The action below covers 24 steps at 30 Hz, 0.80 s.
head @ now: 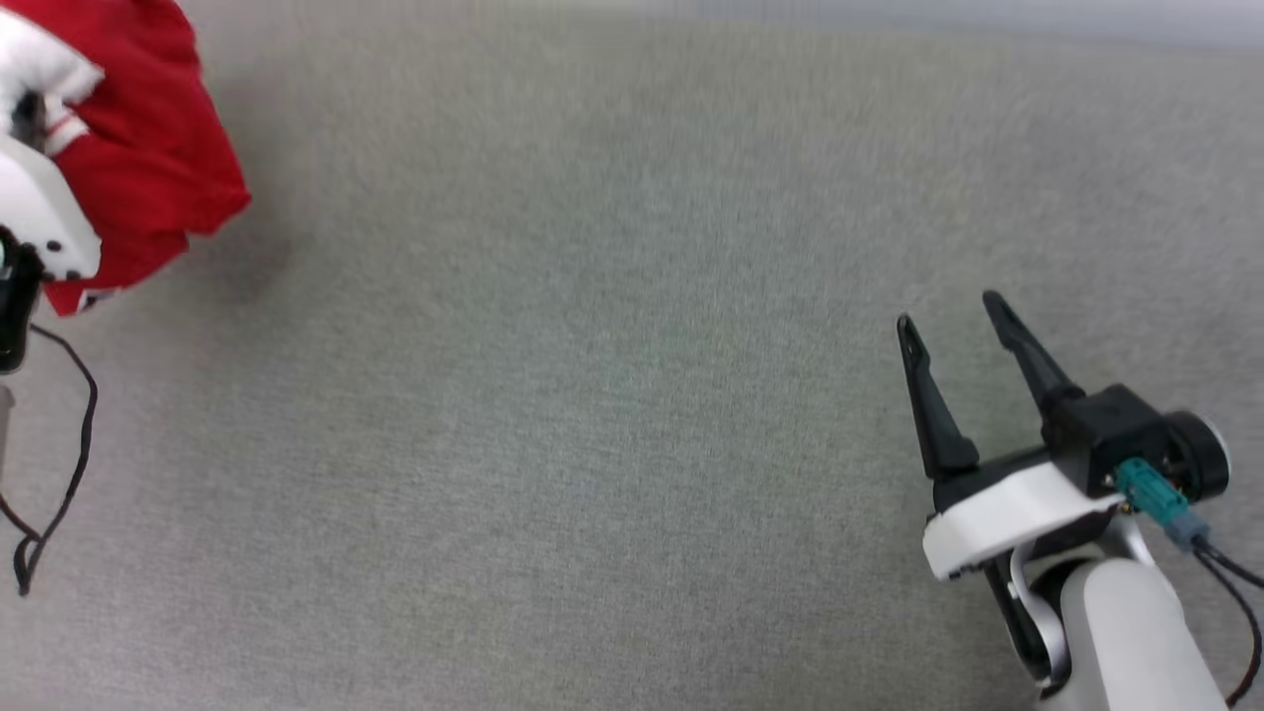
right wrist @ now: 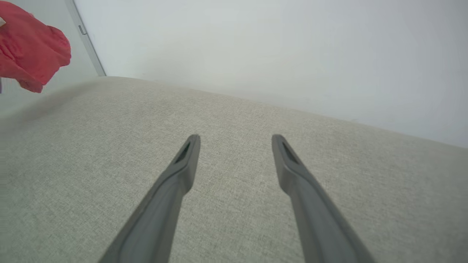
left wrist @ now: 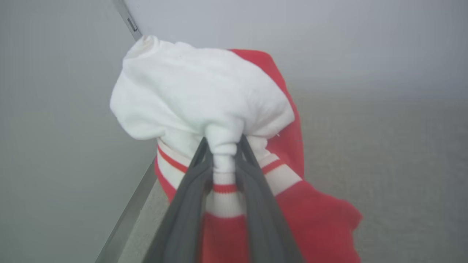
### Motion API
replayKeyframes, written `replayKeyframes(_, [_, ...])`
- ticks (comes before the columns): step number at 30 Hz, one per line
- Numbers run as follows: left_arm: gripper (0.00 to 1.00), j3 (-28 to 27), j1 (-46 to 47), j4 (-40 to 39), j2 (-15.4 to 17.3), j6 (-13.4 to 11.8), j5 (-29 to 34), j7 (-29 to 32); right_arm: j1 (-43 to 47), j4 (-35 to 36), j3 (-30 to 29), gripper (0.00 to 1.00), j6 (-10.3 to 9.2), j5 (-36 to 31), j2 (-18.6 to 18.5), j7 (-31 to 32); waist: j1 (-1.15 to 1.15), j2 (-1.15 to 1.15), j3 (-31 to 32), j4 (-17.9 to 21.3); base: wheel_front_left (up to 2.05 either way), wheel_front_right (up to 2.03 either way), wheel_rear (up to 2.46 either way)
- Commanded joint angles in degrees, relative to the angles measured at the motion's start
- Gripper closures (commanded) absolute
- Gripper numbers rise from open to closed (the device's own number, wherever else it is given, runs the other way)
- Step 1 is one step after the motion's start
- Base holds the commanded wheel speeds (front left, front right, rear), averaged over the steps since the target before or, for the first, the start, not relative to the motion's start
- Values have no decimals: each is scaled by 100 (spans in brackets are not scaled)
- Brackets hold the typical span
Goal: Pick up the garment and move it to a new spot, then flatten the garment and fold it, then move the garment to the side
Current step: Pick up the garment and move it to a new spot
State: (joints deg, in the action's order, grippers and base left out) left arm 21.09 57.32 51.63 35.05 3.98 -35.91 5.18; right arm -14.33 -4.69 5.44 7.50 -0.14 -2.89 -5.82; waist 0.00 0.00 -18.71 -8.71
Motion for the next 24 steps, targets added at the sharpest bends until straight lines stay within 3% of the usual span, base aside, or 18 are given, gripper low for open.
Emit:
replayKeyframes(1, [100,35,120,-74,-82,-51,109,-368,146,-26,-26,0,-2,54,1,-28,0,0,508,79,0,0,0])
replayKeyframes(9, [100,182,55,-333,-618,-150,265,-1371,519,6,-134,0,-2,213,1,11,0,0,1090,460,0,0,0])
replayKeyframes(10, [100,235,-77,-444,-816,-174,266,-1527,600,22,-153,0,-2,226,-1,25,0,0,1229,625,0,0,0])
replayKeyframes(11, [100,235,-77,-444,-816,-174,266,-1527,600,22,-153,0,-2,226,-1,25,0,0,1229,625,0,0,0])
replayKeyframes(17, [100,471,-636,-943,-1527,-160,129,-1705,901,151,-274,0,-2,183,2,168,0,0,1580,1150,0,0,0])
replayKeyframes(24, [100,1239,-1643,-1413,-2304,-3,196,-1429,1258,374,-407,0,-2,247,3,331,0,0,1776,1673,0,0,0])
